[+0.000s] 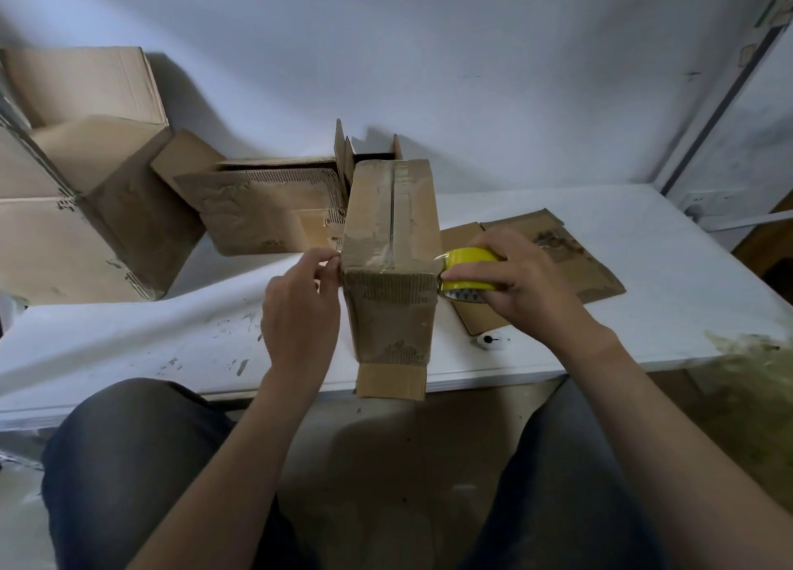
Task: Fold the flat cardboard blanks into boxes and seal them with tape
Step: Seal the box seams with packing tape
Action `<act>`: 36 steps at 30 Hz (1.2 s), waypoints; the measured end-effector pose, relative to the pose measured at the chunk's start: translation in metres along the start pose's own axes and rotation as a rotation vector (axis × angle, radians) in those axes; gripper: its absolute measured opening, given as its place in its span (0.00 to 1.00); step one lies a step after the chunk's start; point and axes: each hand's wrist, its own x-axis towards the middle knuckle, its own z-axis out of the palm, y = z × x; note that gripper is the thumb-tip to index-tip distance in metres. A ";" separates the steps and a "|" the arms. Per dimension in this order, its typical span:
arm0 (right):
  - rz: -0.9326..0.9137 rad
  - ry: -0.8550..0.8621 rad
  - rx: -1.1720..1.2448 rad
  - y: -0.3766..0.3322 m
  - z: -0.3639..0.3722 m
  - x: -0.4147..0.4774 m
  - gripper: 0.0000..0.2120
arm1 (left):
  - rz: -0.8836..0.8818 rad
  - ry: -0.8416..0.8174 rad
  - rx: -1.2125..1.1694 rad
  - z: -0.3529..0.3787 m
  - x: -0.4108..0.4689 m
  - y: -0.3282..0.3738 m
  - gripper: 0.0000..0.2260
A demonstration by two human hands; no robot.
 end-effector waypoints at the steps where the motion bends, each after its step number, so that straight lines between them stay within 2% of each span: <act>1: 0.002 0.014 -0.002 -0.001 0.001 0.000 0.17 | -0.001 -0.027 0.119 0.003 0.000 0.000 0.15; 3: 0.000 0.030 0.010 -0.005 0.003 0.000 0.14 | -0.037 -0.169 0.261 0.005 0.001 -0.004 0.20; 5: -0.006 0.037 0.015 -0.007 0.005 0.001 0.12 | -0.079 -0.262 0.208 0.005 0.001 -0.007 0.20; 7: -0.015 0.033 0.012 -0.009 0.004 0.002 0.11 | -0.099 -0.213 0.136 0.002 0.003 -0.005 0.18; 9: -0.018 0.027 0.012 -0.009 0.004 0.004 0.11 | -0.086 -0.079 0.080 -0.004 0.005 0.001 0.16; 11: -0.020 0.023 0.006 -0.011 0.005 0.004 0.12 | 0.019 0.034 0.054 -0.015 0.003 0.009 0.18; 13: -0.017 0.025 0.003 -0.011 0.006 0.004 0.13 | 0.204 0.047 0.052 -0.026 -0.005 0.021 0.20; 16: -0.007 0.028 0.027 -0.011 0.008 0.003 0.12 | 0.485 -0.147 0.121 -0.028 -0.030 0.039 0.22; 19: 0.001 0.035 0.032 -0.014 0.009 0.004 0.13 | 0.598 -0.315 0.220 -0.009 -0.040 0.049 0.24; 22: 0.026 0.042 0.049 -0.013 0.006 0.002 0.14 | 0.622 -0.351 0.266 0.007 -0.039 0.052 0.28; 25: 0.032 0.022 0.034 -0.010 0.003 -0.001 0.15 | 0.651 -0.343 0.318 0.009 -0.035 0.051 0.24; 27: 0.019 0.013 0.027 -0.010 0.003 0.000 0.14 | 0.649 -0.370 0.337 0.003 -0.029 0.049 0.27; 32: -0.010 0.051 0.049 -0.013 0.008 0.006 0.14 | 0.515 -0.450 0.381 -0.018 -0.006 0.025 0.31; 36: 0.015 0.051 0.066 -0.014 0.010 0.005 0.14 | 0.464 -0.447 0.376 -0.021 -0.001 0.014 0.28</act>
